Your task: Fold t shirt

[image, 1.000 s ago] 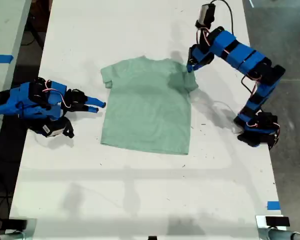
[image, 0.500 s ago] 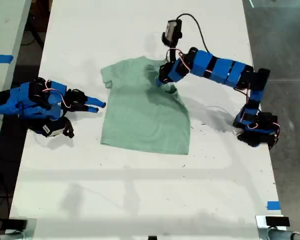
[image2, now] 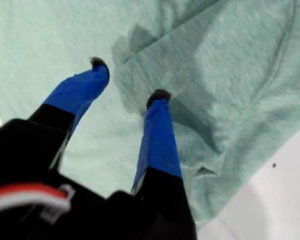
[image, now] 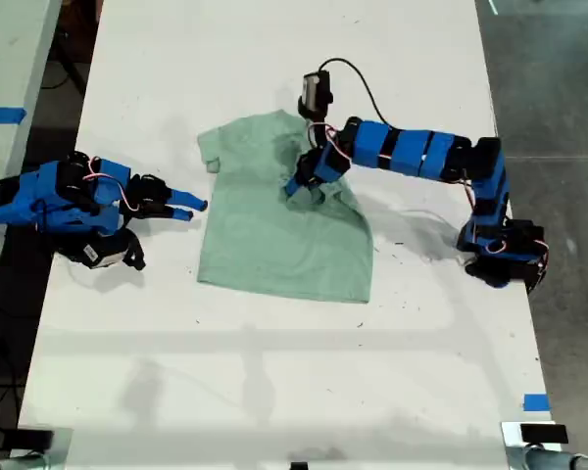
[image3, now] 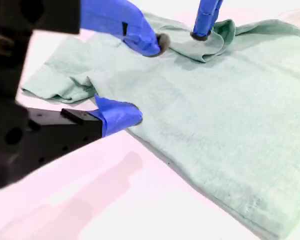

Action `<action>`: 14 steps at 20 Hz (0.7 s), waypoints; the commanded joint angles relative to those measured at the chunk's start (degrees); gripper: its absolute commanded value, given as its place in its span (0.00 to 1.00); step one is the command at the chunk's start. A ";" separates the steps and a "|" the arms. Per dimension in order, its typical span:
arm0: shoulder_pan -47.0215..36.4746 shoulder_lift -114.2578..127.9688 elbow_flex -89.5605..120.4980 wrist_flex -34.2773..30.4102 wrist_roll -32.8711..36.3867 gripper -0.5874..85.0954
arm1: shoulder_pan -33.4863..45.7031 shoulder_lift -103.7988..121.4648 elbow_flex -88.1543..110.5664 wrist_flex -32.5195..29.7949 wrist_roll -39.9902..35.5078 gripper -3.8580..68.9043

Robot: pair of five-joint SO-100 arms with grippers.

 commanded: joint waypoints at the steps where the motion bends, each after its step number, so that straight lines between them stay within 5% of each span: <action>1: -0.44 0.44 -0.53 -1.23 -0.79 0.22 | 2.29 13.97 -4.83 5.89 1.32 0.29; 4: -0.44 0.44 -0.53 -1.23 -0.79 0.22 | 3.69 27.51 -2.37 16.61 1.76 0.26; 6: -0.44 0.44 -0.53 -1.23 -0.79 0.22 | 1.58 40.17 4.22 22.41 2.55 0.07; 7: -0.44 0.44 -0.53 -1.23 -0.79 0.22 | -0.79 47.46 9.76 23.55 3.96 0.07; 10: -0.44 0.44 -0.53 -1.23 -0.79 0.22 | -10.90 68.91 33.49 20.92 11.60 0.07; 14: -0.44 0.44 -0.53 -1.23 -0.79 0.22 | -20.48 97.91 72.60 9.84 20.13 0.07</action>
